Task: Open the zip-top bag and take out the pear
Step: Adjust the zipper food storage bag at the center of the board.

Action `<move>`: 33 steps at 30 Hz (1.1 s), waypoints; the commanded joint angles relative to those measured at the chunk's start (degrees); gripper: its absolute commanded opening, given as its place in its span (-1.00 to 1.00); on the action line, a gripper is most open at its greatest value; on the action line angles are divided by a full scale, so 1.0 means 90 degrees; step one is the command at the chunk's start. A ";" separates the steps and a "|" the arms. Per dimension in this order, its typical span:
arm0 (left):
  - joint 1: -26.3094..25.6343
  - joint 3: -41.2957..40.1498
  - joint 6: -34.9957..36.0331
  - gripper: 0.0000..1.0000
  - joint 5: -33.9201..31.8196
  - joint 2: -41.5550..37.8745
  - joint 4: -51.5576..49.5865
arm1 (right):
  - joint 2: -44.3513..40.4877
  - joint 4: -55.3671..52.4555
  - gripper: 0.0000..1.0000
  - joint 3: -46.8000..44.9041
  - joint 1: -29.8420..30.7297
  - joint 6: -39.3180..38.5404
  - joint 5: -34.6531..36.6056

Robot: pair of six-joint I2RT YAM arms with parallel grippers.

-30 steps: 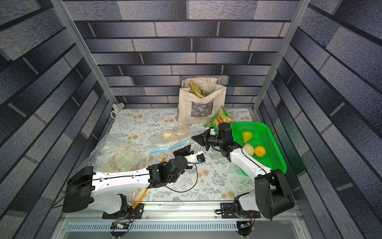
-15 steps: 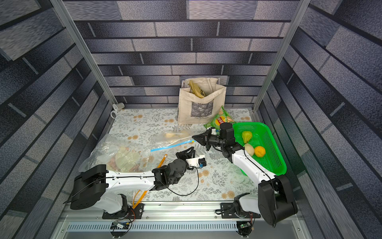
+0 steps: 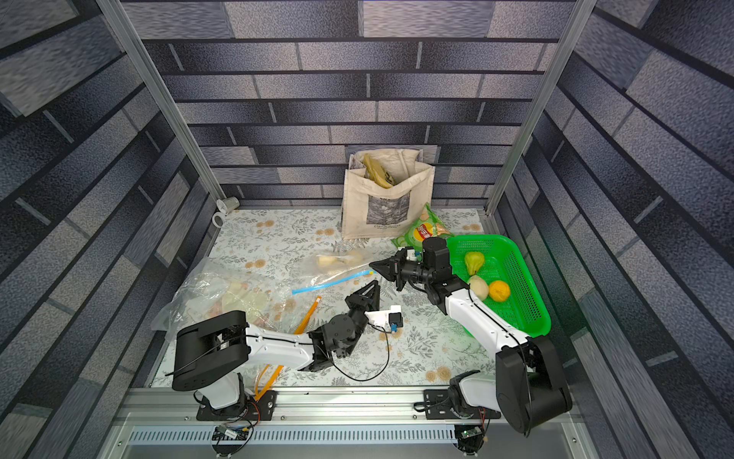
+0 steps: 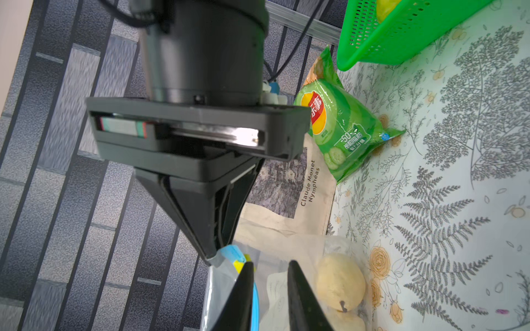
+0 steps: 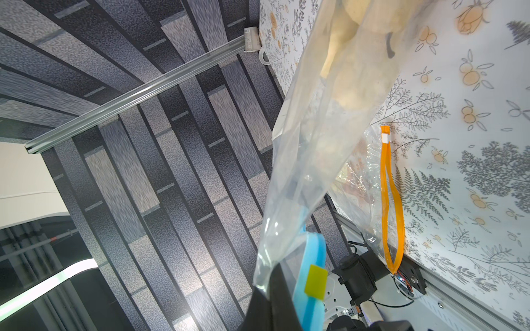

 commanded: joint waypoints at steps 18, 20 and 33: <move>0.0026 0.0411 0.1127 -0.51 -0.0752 0.0532 0.1369 | -0.0434 -0.0176 -1.00 -0.0071 0.0044 -0.0151 0.0013; -0.0030 0.0403 0.1228 -0.51 -0.0772 0.0484 0.1365 | -0.0412 -0.0156 -1.00 -0.0090 0.0048 -0.0141 0.0000; 0.0057 0.0466 0.1394 -0.50 -0.1084 0.0351 0.1369 | -0.0411 -0.0166 -1.00 -0.0027 0.0045 -0.0141 -0.0021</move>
